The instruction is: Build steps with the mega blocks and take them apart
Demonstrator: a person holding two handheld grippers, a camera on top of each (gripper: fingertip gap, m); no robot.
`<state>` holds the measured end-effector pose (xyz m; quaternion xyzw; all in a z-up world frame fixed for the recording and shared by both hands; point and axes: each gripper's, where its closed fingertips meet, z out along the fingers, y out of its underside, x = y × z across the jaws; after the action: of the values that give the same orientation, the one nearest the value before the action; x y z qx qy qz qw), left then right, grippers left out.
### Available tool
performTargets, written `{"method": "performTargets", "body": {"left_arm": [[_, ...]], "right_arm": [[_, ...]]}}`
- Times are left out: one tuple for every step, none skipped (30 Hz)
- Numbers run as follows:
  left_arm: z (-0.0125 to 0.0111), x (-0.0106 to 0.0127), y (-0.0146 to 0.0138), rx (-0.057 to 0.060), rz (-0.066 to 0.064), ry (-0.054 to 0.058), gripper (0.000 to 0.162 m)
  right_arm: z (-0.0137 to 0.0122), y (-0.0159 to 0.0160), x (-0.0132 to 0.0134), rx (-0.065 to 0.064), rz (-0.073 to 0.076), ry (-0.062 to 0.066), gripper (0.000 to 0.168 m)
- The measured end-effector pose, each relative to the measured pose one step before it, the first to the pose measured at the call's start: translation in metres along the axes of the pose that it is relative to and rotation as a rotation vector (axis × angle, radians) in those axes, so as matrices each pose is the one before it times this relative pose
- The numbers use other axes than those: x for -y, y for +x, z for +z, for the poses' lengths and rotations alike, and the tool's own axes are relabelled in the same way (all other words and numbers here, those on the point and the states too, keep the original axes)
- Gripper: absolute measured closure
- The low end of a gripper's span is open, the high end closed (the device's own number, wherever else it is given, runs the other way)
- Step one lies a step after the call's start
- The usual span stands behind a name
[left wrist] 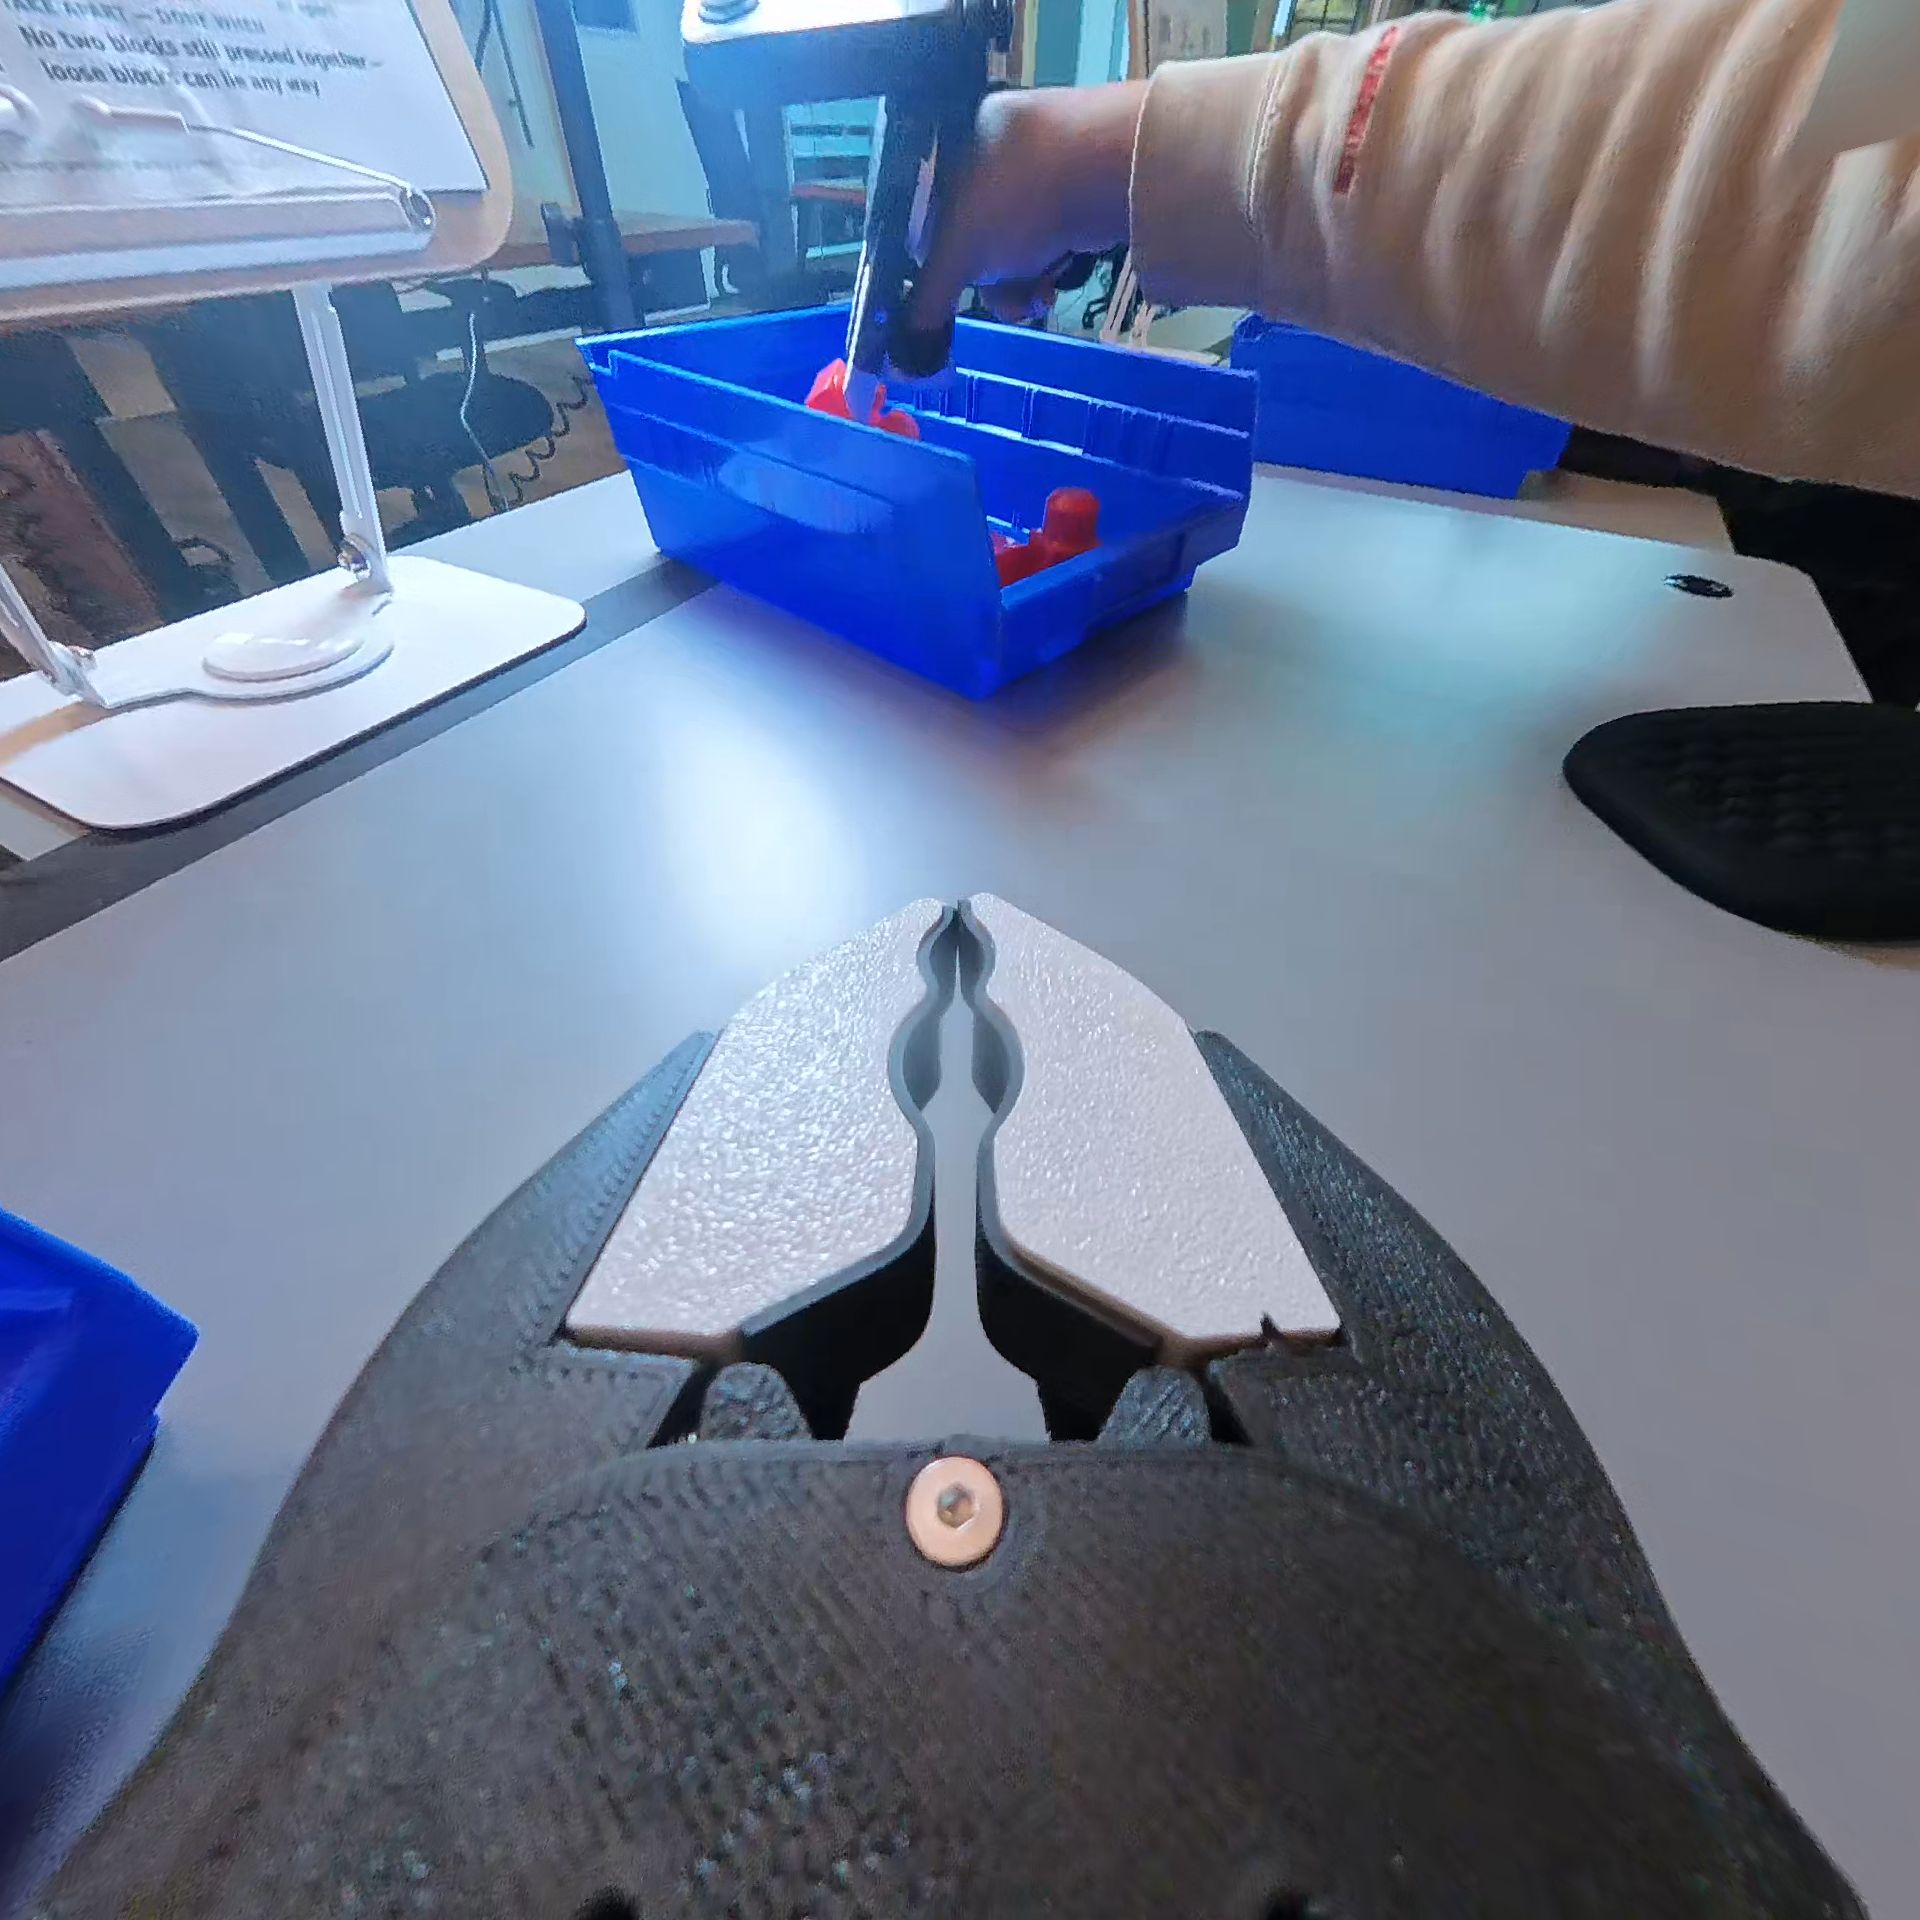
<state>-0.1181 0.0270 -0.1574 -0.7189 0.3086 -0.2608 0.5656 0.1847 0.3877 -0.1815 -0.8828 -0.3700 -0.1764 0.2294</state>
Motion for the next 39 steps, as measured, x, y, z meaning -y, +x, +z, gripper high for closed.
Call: {"method": "performTargets", "body": {"left_arm": [[0.00099, -0.00259, -0.0009, 0.0034, 0.002, -0.0095, 0.162], [0.00082, -0.00216, -0.00081, 0.0025, 0.0016, -0.0082, 0.162], [0.00063, -0.00167, -0.00055, 0.0016, 0.0001, -0.0062, 0.162], [0.00052, -0.00097, -0.00062, 0.0011, -0.0009, -0.0035, 0.162], [0.00048, -0.00092, -0.00047, -0.0001, -0.0018, -0.003, 0.162], [0.00025, -0.00076, -0.00096, 0.0029, -0.002, -0.002, 0.162], [-0.00012, -0.00022, -0.00112, 0.0041, -0.0018, 0.0, 0.162], [-0.00052, 0.00039, -0.00125, 0.0048, -0.0028, 0.0018, 0.162], [-0.00105, 0.00106, -0.00211, 0.0097, -0.0022, 0.0034, 0.162], [-0.00151, 0.00186, -0.00289, 0.0132, 0.0005, 0.0051, 0.162], [-0.00235, 0.00244, -0.00484, 0.021, 0.0055, 0.0027, 0.162], [-0.00363, 0.00374, -0.00754, 0.0322, 0.0104, 0.0031, 0.162], [-0.00515, 0.00554, -0.01029, 0.0386, 0.0112, 0.0063, 0.162], [-0.00643, 0.00652, -0.01229, 0.0373, 0.0073, 0.0044, 0.162], [-0.00729, 0.00554, -0.01336, 0.0271, -0.0013, -0.0112, 0.162], [-0.00883, 0.00543, -0.01607, 0.031, -0.0103, -0.0168, 0.162], [-0.01082, 0.00728, -0.01956, 0.0489, -0.0088, -0.0019, 0.162], [-0.01114, 0.00694, -0.02119, 0.0528, -0.0004, -0.0011, 0.162], [-0.01034, 0.004, -0.02366, 0.0637, 0.01, -0.0201, 0.162], [-0.0084, 0.00035, -0.02497, 0.065, 0.0196, -0.0422, 0.16], [-0.00598, -0.00202, -0.02421, 0.0562, 0.0136, -0.0511, 0.154], [-0.00366, -0.00399, -0.02325, 0.0475, 0.006, -0.0572, 0.148], [-0.00119, -0.00632, -0.02007, 0.029, 0.0042, -0.07, 0.14], [0.0011, -0.00901, -0.018, 0.0206, 0.0051, -0.0853, 0.131], [0.00253, -0.01018, -0.01714, 0.0245, 0.0162, -0.0885, 0.127], [0.00378, -0.01083, -0.01456, 0.0184, 0.0258, -0.0878, 0.125], [0.00521, -0.0121, -0.00942, -0.006, 0.0282, -0.097, 0.122], [0.00618, -0.01136, -0.0062, -0.015, 0.0333, -0.0896, 0.121], [0.00651, -0.00834, -0.00507, -0.0087, 0.034, -0.0675, 0.122], [0.00633, -0.00689, -0.00162, -0.0215, 0.0304, -0.0588, 0.121], [0.00581, -0.00527, 0.0012, -0.0304, 0.0277, -0.0487, 0.12], [0.00512, -0.00415, 0.00013, -0.0168, 0.0221, -0.0459, 0.119], [0.00486, -0.00304, 0.00086, -0.0132, 0.0296, -0.0402, 0.117], [0.00481, -0.00265, 0.0029, -0.0184, 0.0315, -0.0379, 0.116], [0.00485, -0.00318, 0.00186, -0.0069, 0.0284, -0.0451, 0.115], [0.00491, -0.00353, 0.0005, 0.0071, 0.0348, -0.0486, 0.115], [0.00479, -0.00444, 0.00005, 0.0127, 0.0368, -0.0535, 0.114], [0.00508, -0.00348, -0.00028, 0.0151, 0.0325, -0.0467, 0.112], [0.00466, -0.00103, 0.0009, 0.0081, 0.0212, -0.0319, 0.114]], "right_arm": [[0.00063, 0.00091, 0.0062, -0.0032, 0.0124, 0.0309, 0.135], [-0.00097, 0.00025, 0.00729, -0.0004, 0.0104, 0.0458, 0.128], [-0.00254, 0.00081, 0.00668, -0.0056, 0.0078, 0.0477, 0.126], [-0.00337, -0.00019, 0.00522, 0.0, 0.0061, 0.0429, 0.123], [-0.00394, -0.00157, 0.00435, 0.0083, 0.0053, 0.0389, 0.122], [-0.00471, -0.00136, 0.00345, 0.0059, 0.0037, 0.0355, 0.121], [-0.00597, -0.0013, 0.00344, 0.0023, 0.0014, 0.0379, 0.12], [-0.00753, -0.0023, 0.00425, 0.0056, 0.0026, 0.0437, 0.12], [-0.0091, -0.00409, 0.00464, 0.0121, 0.0074, 0.0466, 0.12], [-0.01096, -0.00598, 0.00538, 0.0175, 0.0099, 0.0513, 0.119], [-0.01297, -0.0083, 0.00653, 0.0223, 0.0097, 0.0604, 0.12], [-0.01498, -0.01044, 0.00749, 0.0257, 0.0086, 0.0687, 0.12], [-0.01626, -0.01246, 0.0079, 0.0297, 0.006, 0.0712, 0.12], [-0.01687, -0.01467, 0.0074, 0.0339, 0.0044, 0.0677, 0.12], [-0.01682, -0.01689, 0.0068, 0.0388, 0.0031, 0.064, 0.12], [-0.01623, -0.01914, 0.00579, 0.0436, 0.0009, 0.0602, 0.12], [-0.0152, -0.02024, 0.00419, 0.0438, -0.0035, 0.0517, 0.12], [-0.0139, -0.02033, 0.0022, 0.0397, -0.0099, 0.0398, 0.12], [-0.01256, -0.01898, 0.00056, 0.0314, -0.0139, 0.0292, 0.12], [-0.01123, -0.01758, -0.00106, 0.0256, -0.0148, 0.0189, 0.12], [-0.01012, -0.01655, -0.00243, 0.0248, -0.0143, 0.0098, 0.12], [-0.00901, -0.01479, -0.00289, 0.0196, -0.0107, 0.0076, 0.12], [-0.00841, -0.01262, -0.00255, 0.0135, -0.0031, 0.0118, 0.121], [-0.00748, -0.01159, -0.0025, 0.0163, 0.0056, 0.0133, 0.121], [-0.00652, -0.01072, -0.00294, 0.02, 0.0122, 0.0109, 0.122], [-0.00548, -0.00876, -0.00313, 0.0156, 0.0131, 0.0111, 0.123], [-0.00445, -0.00692, -0.00344, 0.0107, 0.0088, 0.0115, 0.125], [-0.00336, -0.00641, -0.00446, 0.0129, 0.0037, 0.0075, 0.128], [-0.00231, -0.00642, -0.00523, 0.0168, -0.001, 0.0044, 0.131], [-0.00111, -0.00581, -0.00595, 0.0146, -0.0059, 0.0011, 0.132], [-0.00028, -0.00484, -0.00664, 0.0113, -0.008, -0.0073, 0.133], [0.00034, -0.00454, -0.00652, 0.0134, -0.0041, -0.0135, 0.133], [0.00031, -0.00428, -0.00459, 0.0161, 0.0029, -0.008, 0.133], [0.00015, -0.00376, -0.00173, 0.0161, 0.008, 0.0023, 0.132], [0.00011, -0.00316, -0.0003, 0.0153, 0.0096, 0.005, 0.133], [0.00013, -0.0023, 0.00069, 0.0116, 0.0074, 0.0035, 0.133], [0.00009, -0.00139, 0.00119, 0.0053, 0.002, 0.0039, 0.133], [0.00005, -0.00106, 0.00179, 0.0023, -0.0024, 0.005, 0.133], [0.00023, -0.00139, 0.00182, 0.0032, -0.0027, 0.0063, 0.133]]}}
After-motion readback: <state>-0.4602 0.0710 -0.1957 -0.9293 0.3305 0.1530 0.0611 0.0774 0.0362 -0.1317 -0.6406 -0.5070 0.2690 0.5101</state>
